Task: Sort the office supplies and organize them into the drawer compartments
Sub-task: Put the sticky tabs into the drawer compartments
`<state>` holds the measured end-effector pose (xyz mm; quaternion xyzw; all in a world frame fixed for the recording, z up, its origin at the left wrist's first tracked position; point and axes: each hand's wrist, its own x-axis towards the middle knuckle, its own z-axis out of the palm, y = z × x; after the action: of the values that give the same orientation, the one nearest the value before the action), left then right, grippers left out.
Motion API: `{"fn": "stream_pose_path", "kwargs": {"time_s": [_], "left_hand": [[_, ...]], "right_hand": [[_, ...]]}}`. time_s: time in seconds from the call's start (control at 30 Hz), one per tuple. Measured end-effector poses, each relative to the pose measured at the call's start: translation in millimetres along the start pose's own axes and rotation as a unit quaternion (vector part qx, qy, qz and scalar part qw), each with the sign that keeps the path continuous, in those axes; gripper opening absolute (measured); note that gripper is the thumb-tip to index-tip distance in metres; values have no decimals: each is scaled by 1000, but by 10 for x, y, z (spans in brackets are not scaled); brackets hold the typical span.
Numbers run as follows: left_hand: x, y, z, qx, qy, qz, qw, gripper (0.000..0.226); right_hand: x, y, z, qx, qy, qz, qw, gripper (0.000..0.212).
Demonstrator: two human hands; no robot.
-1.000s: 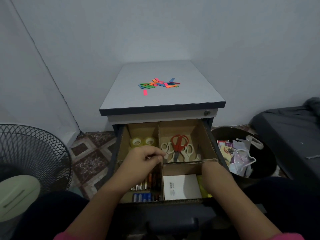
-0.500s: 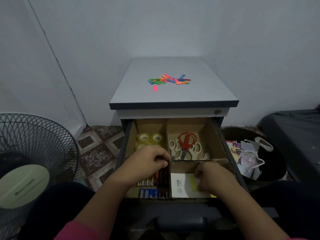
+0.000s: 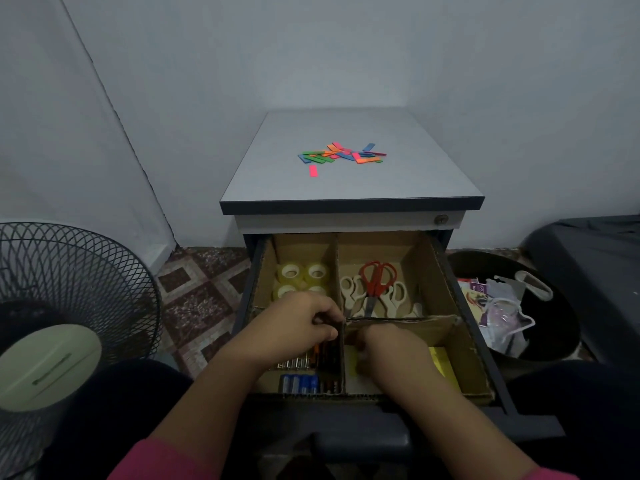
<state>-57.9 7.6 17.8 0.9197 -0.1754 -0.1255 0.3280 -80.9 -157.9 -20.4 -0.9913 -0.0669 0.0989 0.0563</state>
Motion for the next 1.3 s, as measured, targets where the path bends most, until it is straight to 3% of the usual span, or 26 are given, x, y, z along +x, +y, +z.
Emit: {"fn": "stream_pose_path", "kwargs": {"time_s": [0.57, 0.83, 1.13, 1.3], "left_hand": [[-2, -16, 0, -8, -12, 4, 1000, 21], [3, -30, -9, -9, -12, 5, 1000, 21], [-13, -33, -1, -10, -11, 7, 1000, 20], [-12, -24, -2, -13, -13, 3, 1000, 20]], "right_hand": [[-21, -12, -41, 5, 9, -23, 1000, 28], [-123, 496, -219, -27, -49, 139, 989, 14], [-132, 471, -185, -17, -72, 170, 983, 21], [-121, 491, -209, -23, -72, 171, 982, 14]]}}
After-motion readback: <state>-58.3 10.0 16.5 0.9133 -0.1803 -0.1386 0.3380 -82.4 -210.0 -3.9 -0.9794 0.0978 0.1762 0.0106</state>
